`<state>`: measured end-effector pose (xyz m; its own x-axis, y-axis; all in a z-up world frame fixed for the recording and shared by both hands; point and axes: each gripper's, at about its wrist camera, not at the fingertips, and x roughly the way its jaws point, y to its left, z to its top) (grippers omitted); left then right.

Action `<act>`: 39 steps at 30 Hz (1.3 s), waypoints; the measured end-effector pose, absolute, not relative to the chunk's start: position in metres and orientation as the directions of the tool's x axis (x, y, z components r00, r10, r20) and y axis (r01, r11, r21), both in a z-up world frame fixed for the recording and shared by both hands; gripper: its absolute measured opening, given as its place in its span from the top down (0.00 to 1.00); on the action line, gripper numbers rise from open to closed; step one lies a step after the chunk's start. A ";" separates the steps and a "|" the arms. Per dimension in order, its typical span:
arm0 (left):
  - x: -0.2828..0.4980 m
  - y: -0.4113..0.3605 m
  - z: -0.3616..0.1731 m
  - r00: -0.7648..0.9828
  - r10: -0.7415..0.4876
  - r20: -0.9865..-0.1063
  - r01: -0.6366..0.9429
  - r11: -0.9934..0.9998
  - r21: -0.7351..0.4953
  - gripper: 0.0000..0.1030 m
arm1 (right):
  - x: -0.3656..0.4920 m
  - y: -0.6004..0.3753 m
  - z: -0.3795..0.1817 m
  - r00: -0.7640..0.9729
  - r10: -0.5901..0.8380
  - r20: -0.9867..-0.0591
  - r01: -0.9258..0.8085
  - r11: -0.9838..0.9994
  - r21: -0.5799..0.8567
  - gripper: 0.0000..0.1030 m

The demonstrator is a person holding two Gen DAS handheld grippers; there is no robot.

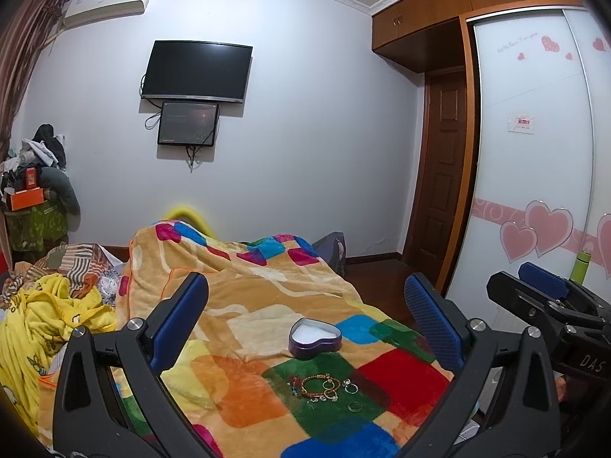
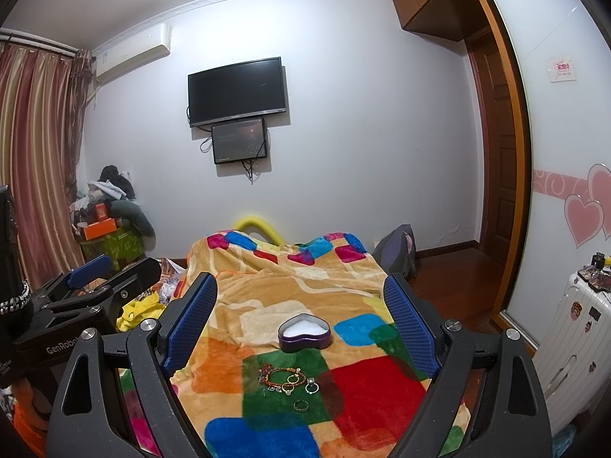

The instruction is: Organize jewelry

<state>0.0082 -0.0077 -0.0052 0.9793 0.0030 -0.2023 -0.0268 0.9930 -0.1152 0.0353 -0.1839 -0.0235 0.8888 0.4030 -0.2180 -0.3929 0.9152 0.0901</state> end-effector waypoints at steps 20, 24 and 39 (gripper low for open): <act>0.035 0.001 -0.025 0.959 -0.004 -0.282 -0.030 0.993 -0.116 0.00 | 0.055 -0.182 -0.036 0.874 0.396 -0.283 -0.383 0.918 0.101 0.16; 0.052 0.010 -0.040 0.940 -0.002 -0.340 -0.046 0.990 -0.133 0.00 | 0.070 -0.181 -0.048 0.861 0.383 -0.335 -0.369 0.923 0.106 0.16; 0.118 0.027 -0.138 0.763 -0.017 -0.646 -0.051 0.995 -0.086 0.00 | 0.126 -0.182 -0.125 0.731 0.312 -0.607 -0.325 0.941 0.092 0.16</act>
